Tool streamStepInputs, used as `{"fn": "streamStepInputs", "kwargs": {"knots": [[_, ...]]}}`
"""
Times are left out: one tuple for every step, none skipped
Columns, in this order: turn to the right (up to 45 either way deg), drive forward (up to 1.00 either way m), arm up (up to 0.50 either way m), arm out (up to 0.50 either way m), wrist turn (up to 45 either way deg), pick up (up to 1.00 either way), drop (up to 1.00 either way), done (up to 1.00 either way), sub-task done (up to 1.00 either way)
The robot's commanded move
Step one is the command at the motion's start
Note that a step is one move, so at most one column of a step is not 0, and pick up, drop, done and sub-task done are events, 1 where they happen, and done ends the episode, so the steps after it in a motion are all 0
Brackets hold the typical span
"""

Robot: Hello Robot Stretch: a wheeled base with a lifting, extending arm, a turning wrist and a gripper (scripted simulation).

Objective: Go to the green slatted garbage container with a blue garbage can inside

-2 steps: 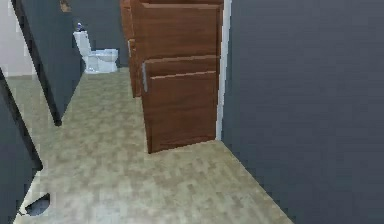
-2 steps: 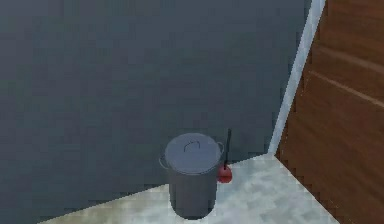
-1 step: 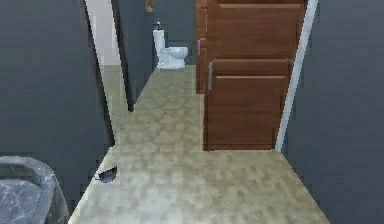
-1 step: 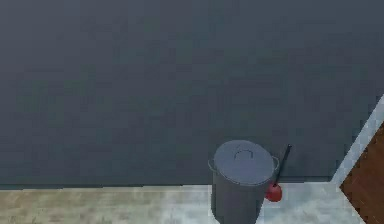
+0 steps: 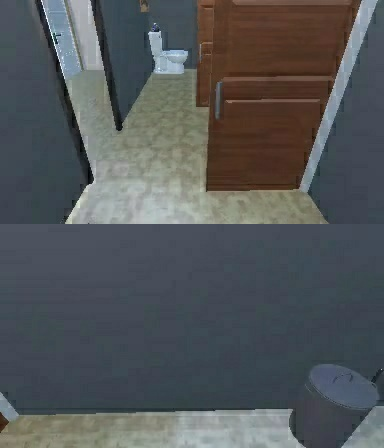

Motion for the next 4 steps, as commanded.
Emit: {"fn": "streamStepInputs", "kwargs": {"knots": [[-18.0,0.00,0.00,0.00,0.0,0.00,0.00,0.00,0.00],[-3.0,0.00,0.00,0.00,0.0,0.00,0.00,0.00,0.00],[0.0,1.00,0.00,0.00,0.0,0.00,0.00,0.00,0.00],[3.0,0.00,0.00,0.00,0.0,0.00,0.00,0.00,0.00]]}}
